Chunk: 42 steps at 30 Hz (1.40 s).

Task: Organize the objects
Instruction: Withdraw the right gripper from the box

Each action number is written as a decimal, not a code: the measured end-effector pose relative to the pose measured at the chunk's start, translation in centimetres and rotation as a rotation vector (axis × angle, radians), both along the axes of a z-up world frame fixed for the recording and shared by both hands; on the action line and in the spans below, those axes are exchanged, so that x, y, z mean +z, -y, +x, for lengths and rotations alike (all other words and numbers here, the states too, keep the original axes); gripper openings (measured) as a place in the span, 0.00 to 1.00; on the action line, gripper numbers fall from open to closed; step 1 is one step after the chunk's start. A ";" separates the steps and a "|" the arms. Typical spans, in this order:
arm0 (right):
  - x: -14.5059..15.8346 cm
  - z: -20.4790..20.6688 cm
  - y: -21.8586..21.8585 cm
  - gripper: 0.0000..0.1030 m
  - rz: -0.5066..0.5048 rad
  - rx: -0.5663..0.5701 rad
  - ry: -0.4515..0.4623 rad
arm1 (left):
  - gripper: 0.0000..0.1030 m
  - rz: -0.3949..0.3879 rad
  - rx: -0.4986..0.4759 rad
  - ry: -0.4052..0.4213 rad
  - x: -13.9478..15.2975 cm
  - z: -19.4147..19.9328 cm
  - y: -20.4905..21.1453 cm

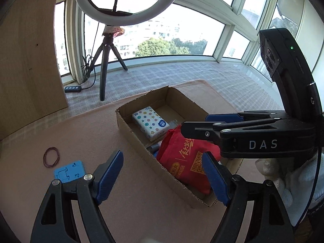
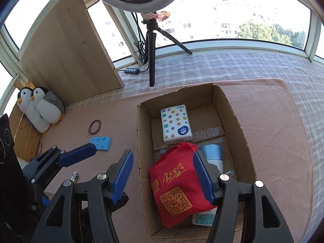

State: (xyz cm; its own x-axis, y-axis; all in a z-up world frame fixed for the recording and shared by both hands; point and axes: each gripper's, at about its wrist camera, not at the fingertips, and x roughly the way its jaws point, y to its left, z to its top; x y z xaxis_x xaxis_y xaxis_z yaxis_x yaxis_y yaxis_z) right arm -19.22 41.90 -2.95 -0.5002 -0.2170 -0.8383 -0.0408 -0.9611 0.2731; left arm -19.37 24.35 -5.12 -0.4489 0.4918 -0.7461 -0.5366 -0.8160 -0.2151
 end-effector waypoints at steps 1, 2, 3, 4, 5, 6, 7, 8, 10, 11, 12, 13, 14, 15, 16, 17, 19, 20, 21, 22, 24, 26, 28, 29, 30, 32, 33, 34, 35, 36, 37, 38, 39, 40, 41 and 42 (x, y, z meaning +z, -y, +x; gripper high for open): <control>0.1 0.3 0.2 0.56 -0.005 -0.003 -0.004 | 0.80 0.000 0.012 0.005 -0.1 0.4 0.9; 0.1 0.5 0.3 0.56 -0.011 -0.007 -0.008 | 0.80 0.000 0.020 0.007 -0.2 0.9 1.8; 0.2 0.8 0.5 0.56 -0.021 -0.007 -0.012 | 0.80 -0.004 0.031 0.009 -0.4 1.4 2.7; 0.2 1.1 0.8 0.56 -0.030 -0.004 -0.015 | 0.80 -0.011 0.043 0.012 -0.6 1.9 3.6; 0.2 1.4 1.1 0.56 -0.037 -0.001 -0.018 | 0.80 -0.016 0.055 0.014 -0.8 2.3 4.6; 0.2 1.7 1.4 0.56 -0.042 0.002 -0.019 | 0.80 -0.021 0.066 0.017 -1.0 2.7 5.5; 0.2 2.1 1.8 0.56 -0.051 0.006 -0.022 | 0.80 -0.025 0.079 0.019 -1.2 3.1 6.6; 0.2 2.5 2.3 0.56 -0.063 0.014 -0.023 | 0.80 -0.031 0.092 0.021 -1.4 3.4 7.6; 0.1 3.2 3.4 0.56 -0.069 0.027 -0.024 | 0.80 -0.044 0.122 0.022 -1.6 3.9 9.7; 0.0 3.5 4.1 0.56 -0.065 0.036 -0.025 | 0.80 -0.044 0.140 0.024 -1.8 4.2 10.9; 0.0 3.9 4.7 0.56 -0.058 0.043 -0.027 | 0.80 -0.041 0.157 0.029 -1.8 4.4 12.0; 0.0 4.2 5.4 0.56 -0.053 0.048 -0.030 | 0.80 -0.038 0.177 0.033 -1.9 4.6 13.2; 0.0 4.5 6.0 0.56 -0.048 0.054 -0.034 | 0.80 -0.037 0.199 0.035 -2.1 4.8 14.3; 0.0 4.8 6.6 0.56 -0.042 0.056 -0.041 | 0.80 -0.037 0.218 0.037 -2.1 5.1 15.3; 0.0 5.1 7.2 0.56 -0.036 0.057 -0.047 | 0.80 -0.037 0.239 0.040 -2.3 5.4 16.4; 0.1 5.5 7.8 0.56 -0.032 0.063 -0.053 | 0.80 -0.034 0.259 0.044 -2.6 5.8 17.4; 0.0 5.9 8.9 0.56 -0.032 0.087 -0.054 | 0.80 -0.025 0.288 0.061 -3.0 6.5 19.2; 0.0 6.2 9.4 0.56 -0.031 0.096 -0.055 | 0.80 -0.028 0.298 0.065 -3.2 6.8 20.0; 0.0 6.3 9.9 0.56 -0.027 0.106 -0.056 | 0.80 -0.036 0.305 0.064 -3.4 7.1 20.7; 0.0 6.4 10.4 0.56 -0.022 0.116 -0.055 | 0.80 -0.049 0.316 0.060 -3.5 7.4 21.3; 0.0 6.5 11.3 0.56 -0.013 0.131 -0.052 | 0.80 -0.056 0.341 0.053 -3.4 7.9 22.6; 0.0 6.7 12.1 0.56 -0.020 0.137 -0.056 | 0.79 -0.047 0.372 0.049 -3.4 8.6 24.2; -0.1 6.9 12.8 0.56 -0.029 0.144 -0.055 | 0.78 -0.056 0.393 0.051 -3.7 9.3 25.5; -0.2 7.0 13.1 0.56 -0.030 0.148 -0.052 | 0.77 -0.063 0.396 0.056 -4.0 9.5 25.9; -0.4 7.1 13.4 0.56 -0.031 0.153 -0.048 | 0.76 -0.072 0.395 0.063 -4.3 9.8 26.3; -0.7 7.1 14.2 0.56 -0.031 0.169 -0.038 | 0.74 -0.087 0.394 0.077 -4.9 10.1 26.8; -0.8 7.0 14.5 0.56 -0.028 0.176 -0.035 | 0.73 -0.090 0.392 0.083 -5.2 10.2 26.9; -0.8 7.0 14.8 0.56 -0.026 0.180 -0.032 | 0.73 -0.087 0.391 0.085 -5.3 10.3 27.0; -0.9 6.9 15.0 0.56 -0.026 0.183 -0.030 | 0.73 -0.082 0.391 0.088 -5.4 10.4 27.1; -1.0 6.9 15.2 0.56 -0.028 0.183 -0.028 | 0.72 -0.078 0.390 0.088 -5.3 10.3 27.2; -1.1 6.8 15.3 0.56 -0.031 0.182 -0.026 | 0.72 -0.077 0.389 0.087 -5.3 10.1 27.2; -1.2 6.7 15.5 0.56 -0.032 0.181 -0.022 | 0.72 -0.079 0.388 0.084 -5.1 9.9 27.1; -1.2 6.7 15.6 0.56 -0.033 0.179 -0.020 | 0.72 -0.081 0.385 0.081 -5.0 9.5 27.0; -1.3 6.7 15.7 0.56 -0.035 0.178 -0.018 | 0.72 -0.088 0.382 0.077 -4.8 9.0 26.8; -1.4 6.7 15.8 0.56 -0.037 0.178 -0.016 | 0.72 -0.097 0.383 0.074 -4.7 8.2 26.6; -1.4 6.7 15.9 0.56 -0.037 0.177 -0.013 | 0.72 -0.102 0.384 0.075 -4.5 7.4 26.4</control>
